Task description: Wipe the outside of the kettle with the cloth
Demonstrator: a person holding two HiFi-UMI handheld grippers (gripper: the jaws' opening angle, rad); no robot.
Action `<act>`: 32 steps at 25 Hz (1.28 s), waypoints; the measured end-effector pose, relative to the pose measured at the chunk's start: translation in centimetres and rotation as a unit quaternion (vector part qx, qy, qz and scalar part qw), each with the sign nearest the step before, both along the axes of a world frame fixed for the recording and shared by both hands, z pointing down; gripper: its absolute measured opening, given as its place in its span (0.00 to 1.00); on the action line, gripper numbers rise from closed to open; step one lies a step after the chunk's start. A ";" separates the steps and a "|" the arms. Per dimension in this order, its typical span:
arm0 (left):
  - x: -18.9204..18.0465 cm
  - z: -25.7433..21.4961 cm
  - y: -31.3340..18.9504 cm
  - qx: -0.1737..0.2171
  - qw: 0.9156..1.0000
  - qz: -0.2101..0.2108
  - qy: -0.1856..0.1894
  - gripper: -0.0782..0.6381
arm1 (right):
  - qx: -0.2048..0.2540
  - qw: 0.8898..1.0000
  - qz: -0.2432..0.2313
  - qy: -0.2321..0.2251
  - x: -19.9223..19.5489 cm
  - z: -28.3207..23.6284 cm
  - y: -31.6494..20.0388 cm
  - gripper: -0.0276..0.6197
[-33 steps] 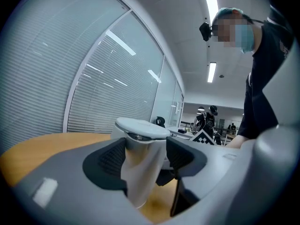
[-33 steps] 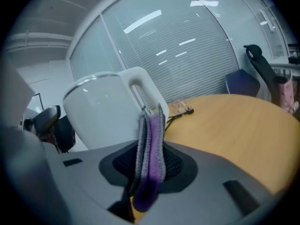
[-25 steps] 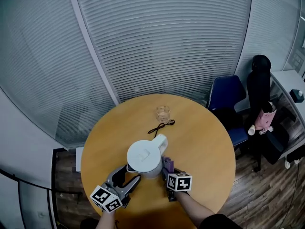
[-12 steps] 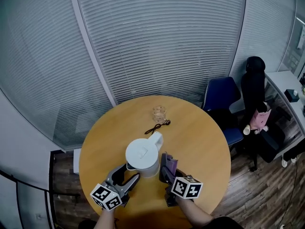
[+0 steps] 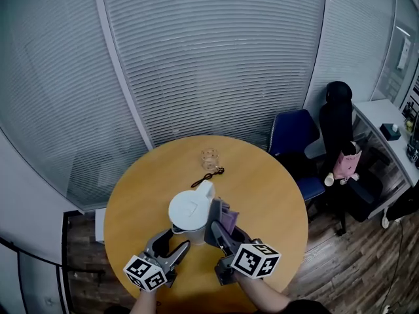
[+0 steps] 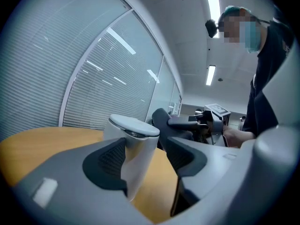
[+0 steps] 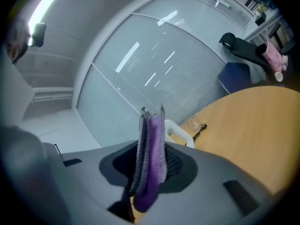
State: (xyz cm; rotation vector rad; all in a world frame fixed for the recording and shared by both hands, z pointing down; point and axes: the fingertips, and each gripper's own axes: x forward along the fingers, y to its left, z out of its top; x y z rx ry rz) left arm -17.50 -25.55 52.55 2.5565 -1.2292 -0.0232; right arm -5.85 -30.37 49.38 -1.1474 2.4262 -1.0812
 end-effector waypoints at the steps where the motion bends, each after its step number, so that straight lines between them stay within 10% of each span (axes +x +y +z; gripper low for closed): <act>1: 0.2 0.0 0.1 0.002 1.000 0.003 0.002 0.47 | -0.002 1.000 0.006 0.004 0.1 0.3 -0.1 0.20; 10: 1.4 0.1 1.2 -0.001 1.000 0.021 0.007 0.47 | -0.097 0.994 -0.002 0.052 -0.1 9.7 -1.4 0.20; 20: 2.2 1.0 1.6 -0.013 1.000 0.024 -0.008 0.47 | -0.230 0.963 -0.017 0.140 -0.2 21.7 -1.6 0.20; 26: 1.7 0.8 1.4 -0.011 1.000 0.014 -0.009 0.47 | -0.250 0.955 -0.023 0.160 0.0 23.5 -1.2 0.20; 32: -0.7 0.8 0.4 -0.001 1.000 -0.024 -0.008 0.47 | -0.214 0.969 0.000 0.124 0.7 19.3 -0.4 0.20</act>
